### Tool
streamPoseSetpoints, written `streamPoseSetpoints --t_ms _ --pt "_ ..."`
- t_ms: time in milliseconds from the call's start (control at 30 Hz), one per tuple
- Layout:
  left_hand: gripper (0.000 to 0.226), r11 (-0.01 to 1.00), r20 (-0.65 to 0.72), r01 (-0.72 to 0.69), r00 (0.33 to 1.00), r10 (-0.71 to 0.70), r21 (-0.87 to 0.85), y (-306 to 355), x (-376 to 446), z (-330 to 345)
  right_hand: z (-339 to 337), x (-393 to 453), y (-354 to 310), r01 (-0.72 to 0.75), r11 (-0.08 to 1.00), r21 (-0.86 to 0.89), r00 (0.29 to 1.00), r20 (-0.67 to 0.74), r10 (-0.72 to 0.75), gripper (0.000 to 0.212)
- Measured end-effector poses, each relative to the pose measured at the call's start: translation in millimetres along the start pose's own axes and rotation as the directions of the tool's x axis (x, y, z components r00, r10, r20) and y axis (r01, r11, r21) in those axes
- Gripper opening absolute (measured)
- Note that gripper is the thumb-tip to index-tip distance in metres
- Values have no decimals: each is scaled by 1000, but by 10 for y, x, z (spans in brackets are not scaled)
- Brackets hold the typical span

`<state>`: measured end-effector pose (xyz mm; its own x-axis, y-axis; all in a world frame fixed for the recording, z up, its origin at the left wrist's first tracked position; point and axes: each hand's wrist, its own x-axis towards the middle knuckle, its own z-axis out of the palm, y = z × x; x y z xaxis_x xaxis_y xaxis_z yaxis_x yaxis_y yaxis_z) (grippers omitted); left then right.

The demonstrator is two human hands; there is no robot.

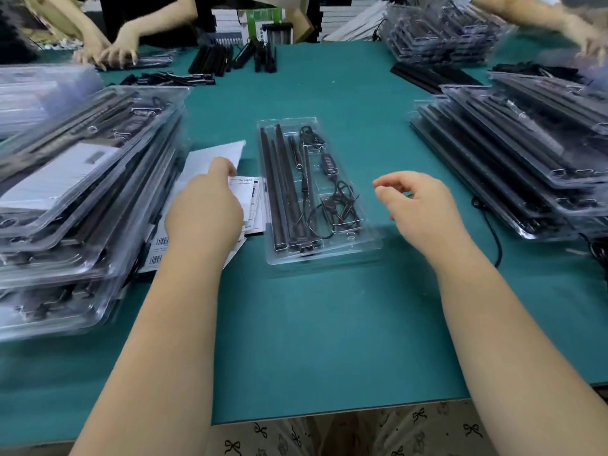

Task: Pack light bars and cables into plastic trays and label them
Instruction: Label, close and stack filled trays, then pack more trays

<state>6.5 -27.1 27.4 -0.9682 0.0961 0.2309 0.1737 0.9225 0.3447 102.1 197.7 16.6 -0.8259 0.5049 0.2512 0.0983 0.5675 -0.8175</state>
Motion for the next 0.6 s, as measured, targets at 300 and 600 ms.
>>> streamPoseSetpoints --t_ms 300,600 --pt "31 955 64 -1 998 -19 297 154 -86 19 21 -36 -26 -4 1000 10 999 47 3 17" --pt "32 978 -445 -196 883 147 -66 143 -126 25 23 -72 -63 5 995 96 1000 -8 -4 20"
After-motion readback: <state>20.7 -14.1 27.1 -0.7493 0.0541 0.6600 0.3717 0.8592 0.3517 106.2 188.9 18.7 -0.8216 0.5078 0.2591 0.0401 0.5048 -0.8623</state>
